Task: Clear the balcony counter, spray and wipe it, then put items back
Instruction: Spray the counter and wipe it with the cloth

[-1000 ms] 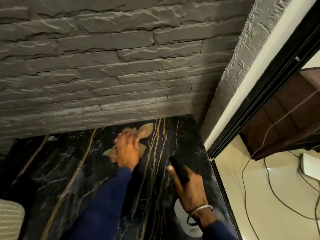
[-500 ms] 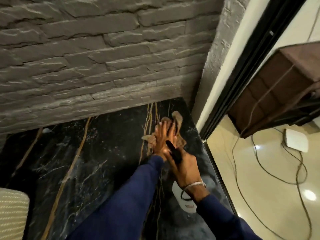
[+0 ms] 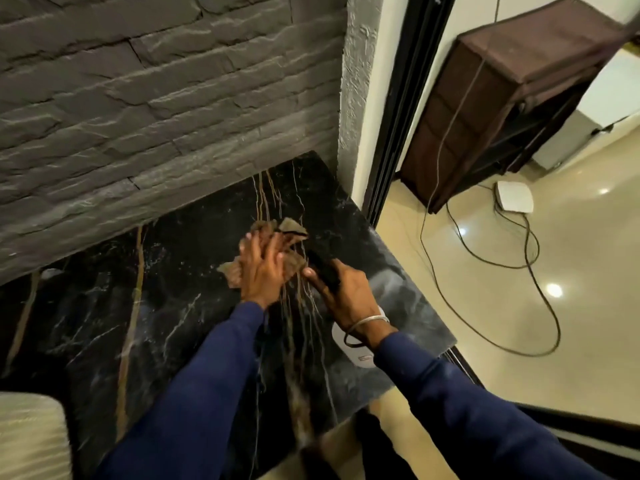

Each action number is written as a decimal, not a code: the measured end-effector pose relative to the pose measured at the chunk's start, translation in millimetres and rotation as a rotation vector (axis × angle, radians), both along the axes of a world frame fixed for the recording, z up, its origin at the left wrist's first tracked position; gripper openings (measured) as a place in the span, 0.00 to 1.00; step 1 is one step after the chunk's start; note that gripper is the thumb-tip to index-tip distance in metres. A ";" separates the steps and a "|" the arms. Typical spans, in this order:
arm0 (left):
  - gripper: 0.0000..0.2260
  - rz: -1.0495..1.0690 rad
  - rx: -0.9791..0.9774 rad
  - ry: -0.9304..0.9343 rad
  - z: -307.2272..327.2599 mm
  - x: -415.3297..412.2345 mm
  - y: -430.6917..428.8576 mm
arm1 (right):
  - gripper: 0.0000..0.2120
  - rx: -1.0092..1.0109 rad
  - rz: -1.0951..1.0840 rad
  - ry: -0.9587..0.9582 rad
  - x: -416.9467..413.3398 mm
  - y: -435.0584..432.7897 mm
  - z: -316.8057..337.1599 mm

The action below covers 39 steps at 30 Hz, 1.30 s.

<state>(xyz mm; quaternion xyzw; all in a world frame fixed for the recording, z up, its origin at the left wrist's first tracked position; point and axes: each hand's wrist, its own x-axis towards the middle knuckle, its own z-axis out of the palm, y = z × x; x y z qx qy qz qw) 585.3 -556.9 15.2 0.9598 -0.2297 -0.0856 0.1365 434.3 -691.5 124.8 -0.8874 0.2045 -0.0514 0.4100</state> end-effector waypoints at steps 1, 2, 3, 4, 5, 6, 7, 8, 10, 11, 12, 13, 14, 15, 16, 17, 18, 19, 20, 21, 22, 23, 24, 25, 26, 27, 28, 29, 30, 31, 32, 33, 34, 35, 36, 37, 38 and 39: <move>0.23 0.084 0.060 -0.020 -11.5 8.9 19.7 | 0.29 0.028 0.004 -0.003 -7.1 10.7 -0.1; 0.23 0.190 0.100 -0.050 -23.1 15.6 42.1 | 0.31 0.066 0.012 0.013 -13.5 17.5 -1.2; 0.24 0.301 0.114 -0.070 -22.8 14.6 64.6 | 0.33 0.086 0.013 0.018 -18.5 22.9 1.1; 0.24 0.439 0.092 -0.101 -25.5 13.1 80.3 | 0.34 0.085 0.016 0.024 -23.7 27.4 0.6; 0.24 0.576 0.038 -0.127 -24.2 11.4 87.2 | 0.34 0.076 0.021 0.029 -28.4 31.2 3.3; 0.24 0.691 -0.020 -0.108 -25.3 9.9 88.4 | 0.33 0.075 0.020 0.021 -31.9 32.2 1.9; 0.24 0.750 -0.060 -0.083 -24.7 9.5 84.6 | 0.31 0.075 0.013 0.015 -35.7 31.5 1.1; 0.24 0.759 -0.085 -0.080 -27.6 9.4 80.4 | 0.30 0.076 -0.006 -0.008 -39.0 29.0 -2.7; 0.25 0.678 -0.123 -0.078 -31.1 7.1 63.2 | 0.29 0.096 -0.038 -0.038 -47.7 17.7 -9.1; 0.26 0.608 -0.118 -0.092 -28.2 3.7 47.6 | 0.31 0.105 -0.049 -0.048 -52.5 11.5 -11.1; 0.26 0.516 -0.097 -0.094 -26.3 -0.9 28.7 | 0.32 0.115 -0.065 -0.055 -57.7 5.5 -14.1; 0.27 0.423 -0.074 -0.070 -24.3 -7.4 6.9 | 0.33 0.113 -0.084 -0.057 -62.4 0.1 -15.1; 0.28 0.322 -0.062 -0.052 -23.3 -16.5 -17.0 | 0.32 0.113 -0.099 -0.064 -67.3 -5.2 -16.8; 0.28 0.213 -0.073 -0.038 -22.6 -25.7 -42.1 | 0.30 0.098 -0.112 -0.074 -72.0 -10.0 -16.3; 0.28 0.106 -0.081 -0.036 -20.8 -37.6 -67.5 | 0.29 0.077 -0.128 -0.085 -77.2 -15.8 -16.7; 0.28 0.011 -0.091 -0.019 -19.6 -49.6 -90.2 | 0.28 0.060 -0.140 -0.090 -81.8 -21.3 -16.0; 0.29 -0.069 -0.100 0.010 -17.9 -60.8 -109.6 | 0.27 0.055 -0.153 -0.094 -86.0 -26.2 -16.0; 0.30 -0.163 -0.099 0.046 -16.2 -74.2 -127.9 | 0.25 0.052 -0.165 -0.096 -92.7 -32.6 -16.4; 0.30 -0.257 -0.076 0.065 -16.9 -86.2 -142.7 | 0.24 0.045 -0.174 -0.093 -99.1 -38.4 -18.5; 0.29 -0.341 -0.056 0.073 -15.8 -97.2 -153.7 | 0.25 0.022 -0.178 -0.083 -105.3 -43.3 -19.9; 0.27 -0.405 -0.044 0.083 -19.5 -105.1 -159.8 | 0.28 -0.006 -0.179 -0.065 -111.1 -47.4 -21.9; 0.26 -0.445 -0.040 0.091 -20.8 -110.7 -160.8 | 0.32 -0.023 -0.173 -0.052 -114.6 -49.4 -22.7; 0.26 -0.471 -0.043 0.094 -22.9 -114.2 -156.7 | 0.33 -0.023 -0.160 -0.050 -117.7 -50.6 -23.4; 0.25 -0.470 -0.048 0.089 -24.4 -115.8 -147.3 | 0.33 -0.019 -0.136 -0.053 -119.4 -50.6 -22.1; 0.25 -0.442 -0.055 0.081 -25.8 -117.2 -133.9 | 0.32 -0.020 -0.109 -0.050 -120.7 -50.0 -21.0; 0.26 -0.371 -0.059 0.070 -25.3 -118.2 -118.7 | 0.29 -0.016 -0.080 -0.047 -122.2 -49.3 -16.6; 0.28 -0.257 -0.056 0.037 -22.6 -118.8 -101.9 | 0.25 -0.008 -0.049 -0.044 -124.2 -48.5 -11.5; 0.28 -0.108 -0.055 -0.004 -20.4 -119.9 -81.7 | 0.21 0.005 -0.013 -0.031 -127.8 -46.4 -7.0; 0.27 0.056 -0.049 -0.042 -19.0 -118.8 -59.3 | 0.20 0.026 0.025 -0.016 -130.4 -43.1 -4.0; 0.25 0.221 -0.041 -0.044 -19.1 -118.6 -35.1 | 0.22 0.058 0.061 0.003 -131.9 -38.4 -0.8; 0.24 0.386 -0.038 -0.036 -24.1 -117.2 -9.5 | 0.27 0.090 0.099 0.021 -133.2 -32.8 1.3; 0.24 0.541 -0.045 -0.024 -24.0 -116.3 15.7 | 0.32 0.100 0.131 0.035 -131.8 -26.9 4.0; 0.24 0.677 -0.047 -0.036 -26.5 -117.9 38.5 | 0.34 0.100 0.157 0.043 -131.6 -21.5 4.0; 0.26 0.767 -0.033 -0.046 -26.5 -120.7 54.5 | 0.33 0.105 0.176 0.035 -130.3 -17.9 5.7; 0.30 0.833 -0.003 -0.048 -29.1 -122.5 66.0 | 0.29 0.118 0.182 0.027 -128.9 -16.0 7.0; 0.35 0.880 0.009 -0.042 -31.1 -125.3 72.0 | 0.27 0.135 0.184 0.028 -129.4 -14.9 7.5; 0.39 0.934 -0.020 -0.037 -30.6 -125.5 71.3 | 0.25 0.143 0.185 0.037 -129.3 -14.4 8.0; 0.39 0.970 -0.043 -0.033 -32.4 -127.8 68.5 | 0.26 0.143 0.187 0.053 -131.4 -13.6 7.1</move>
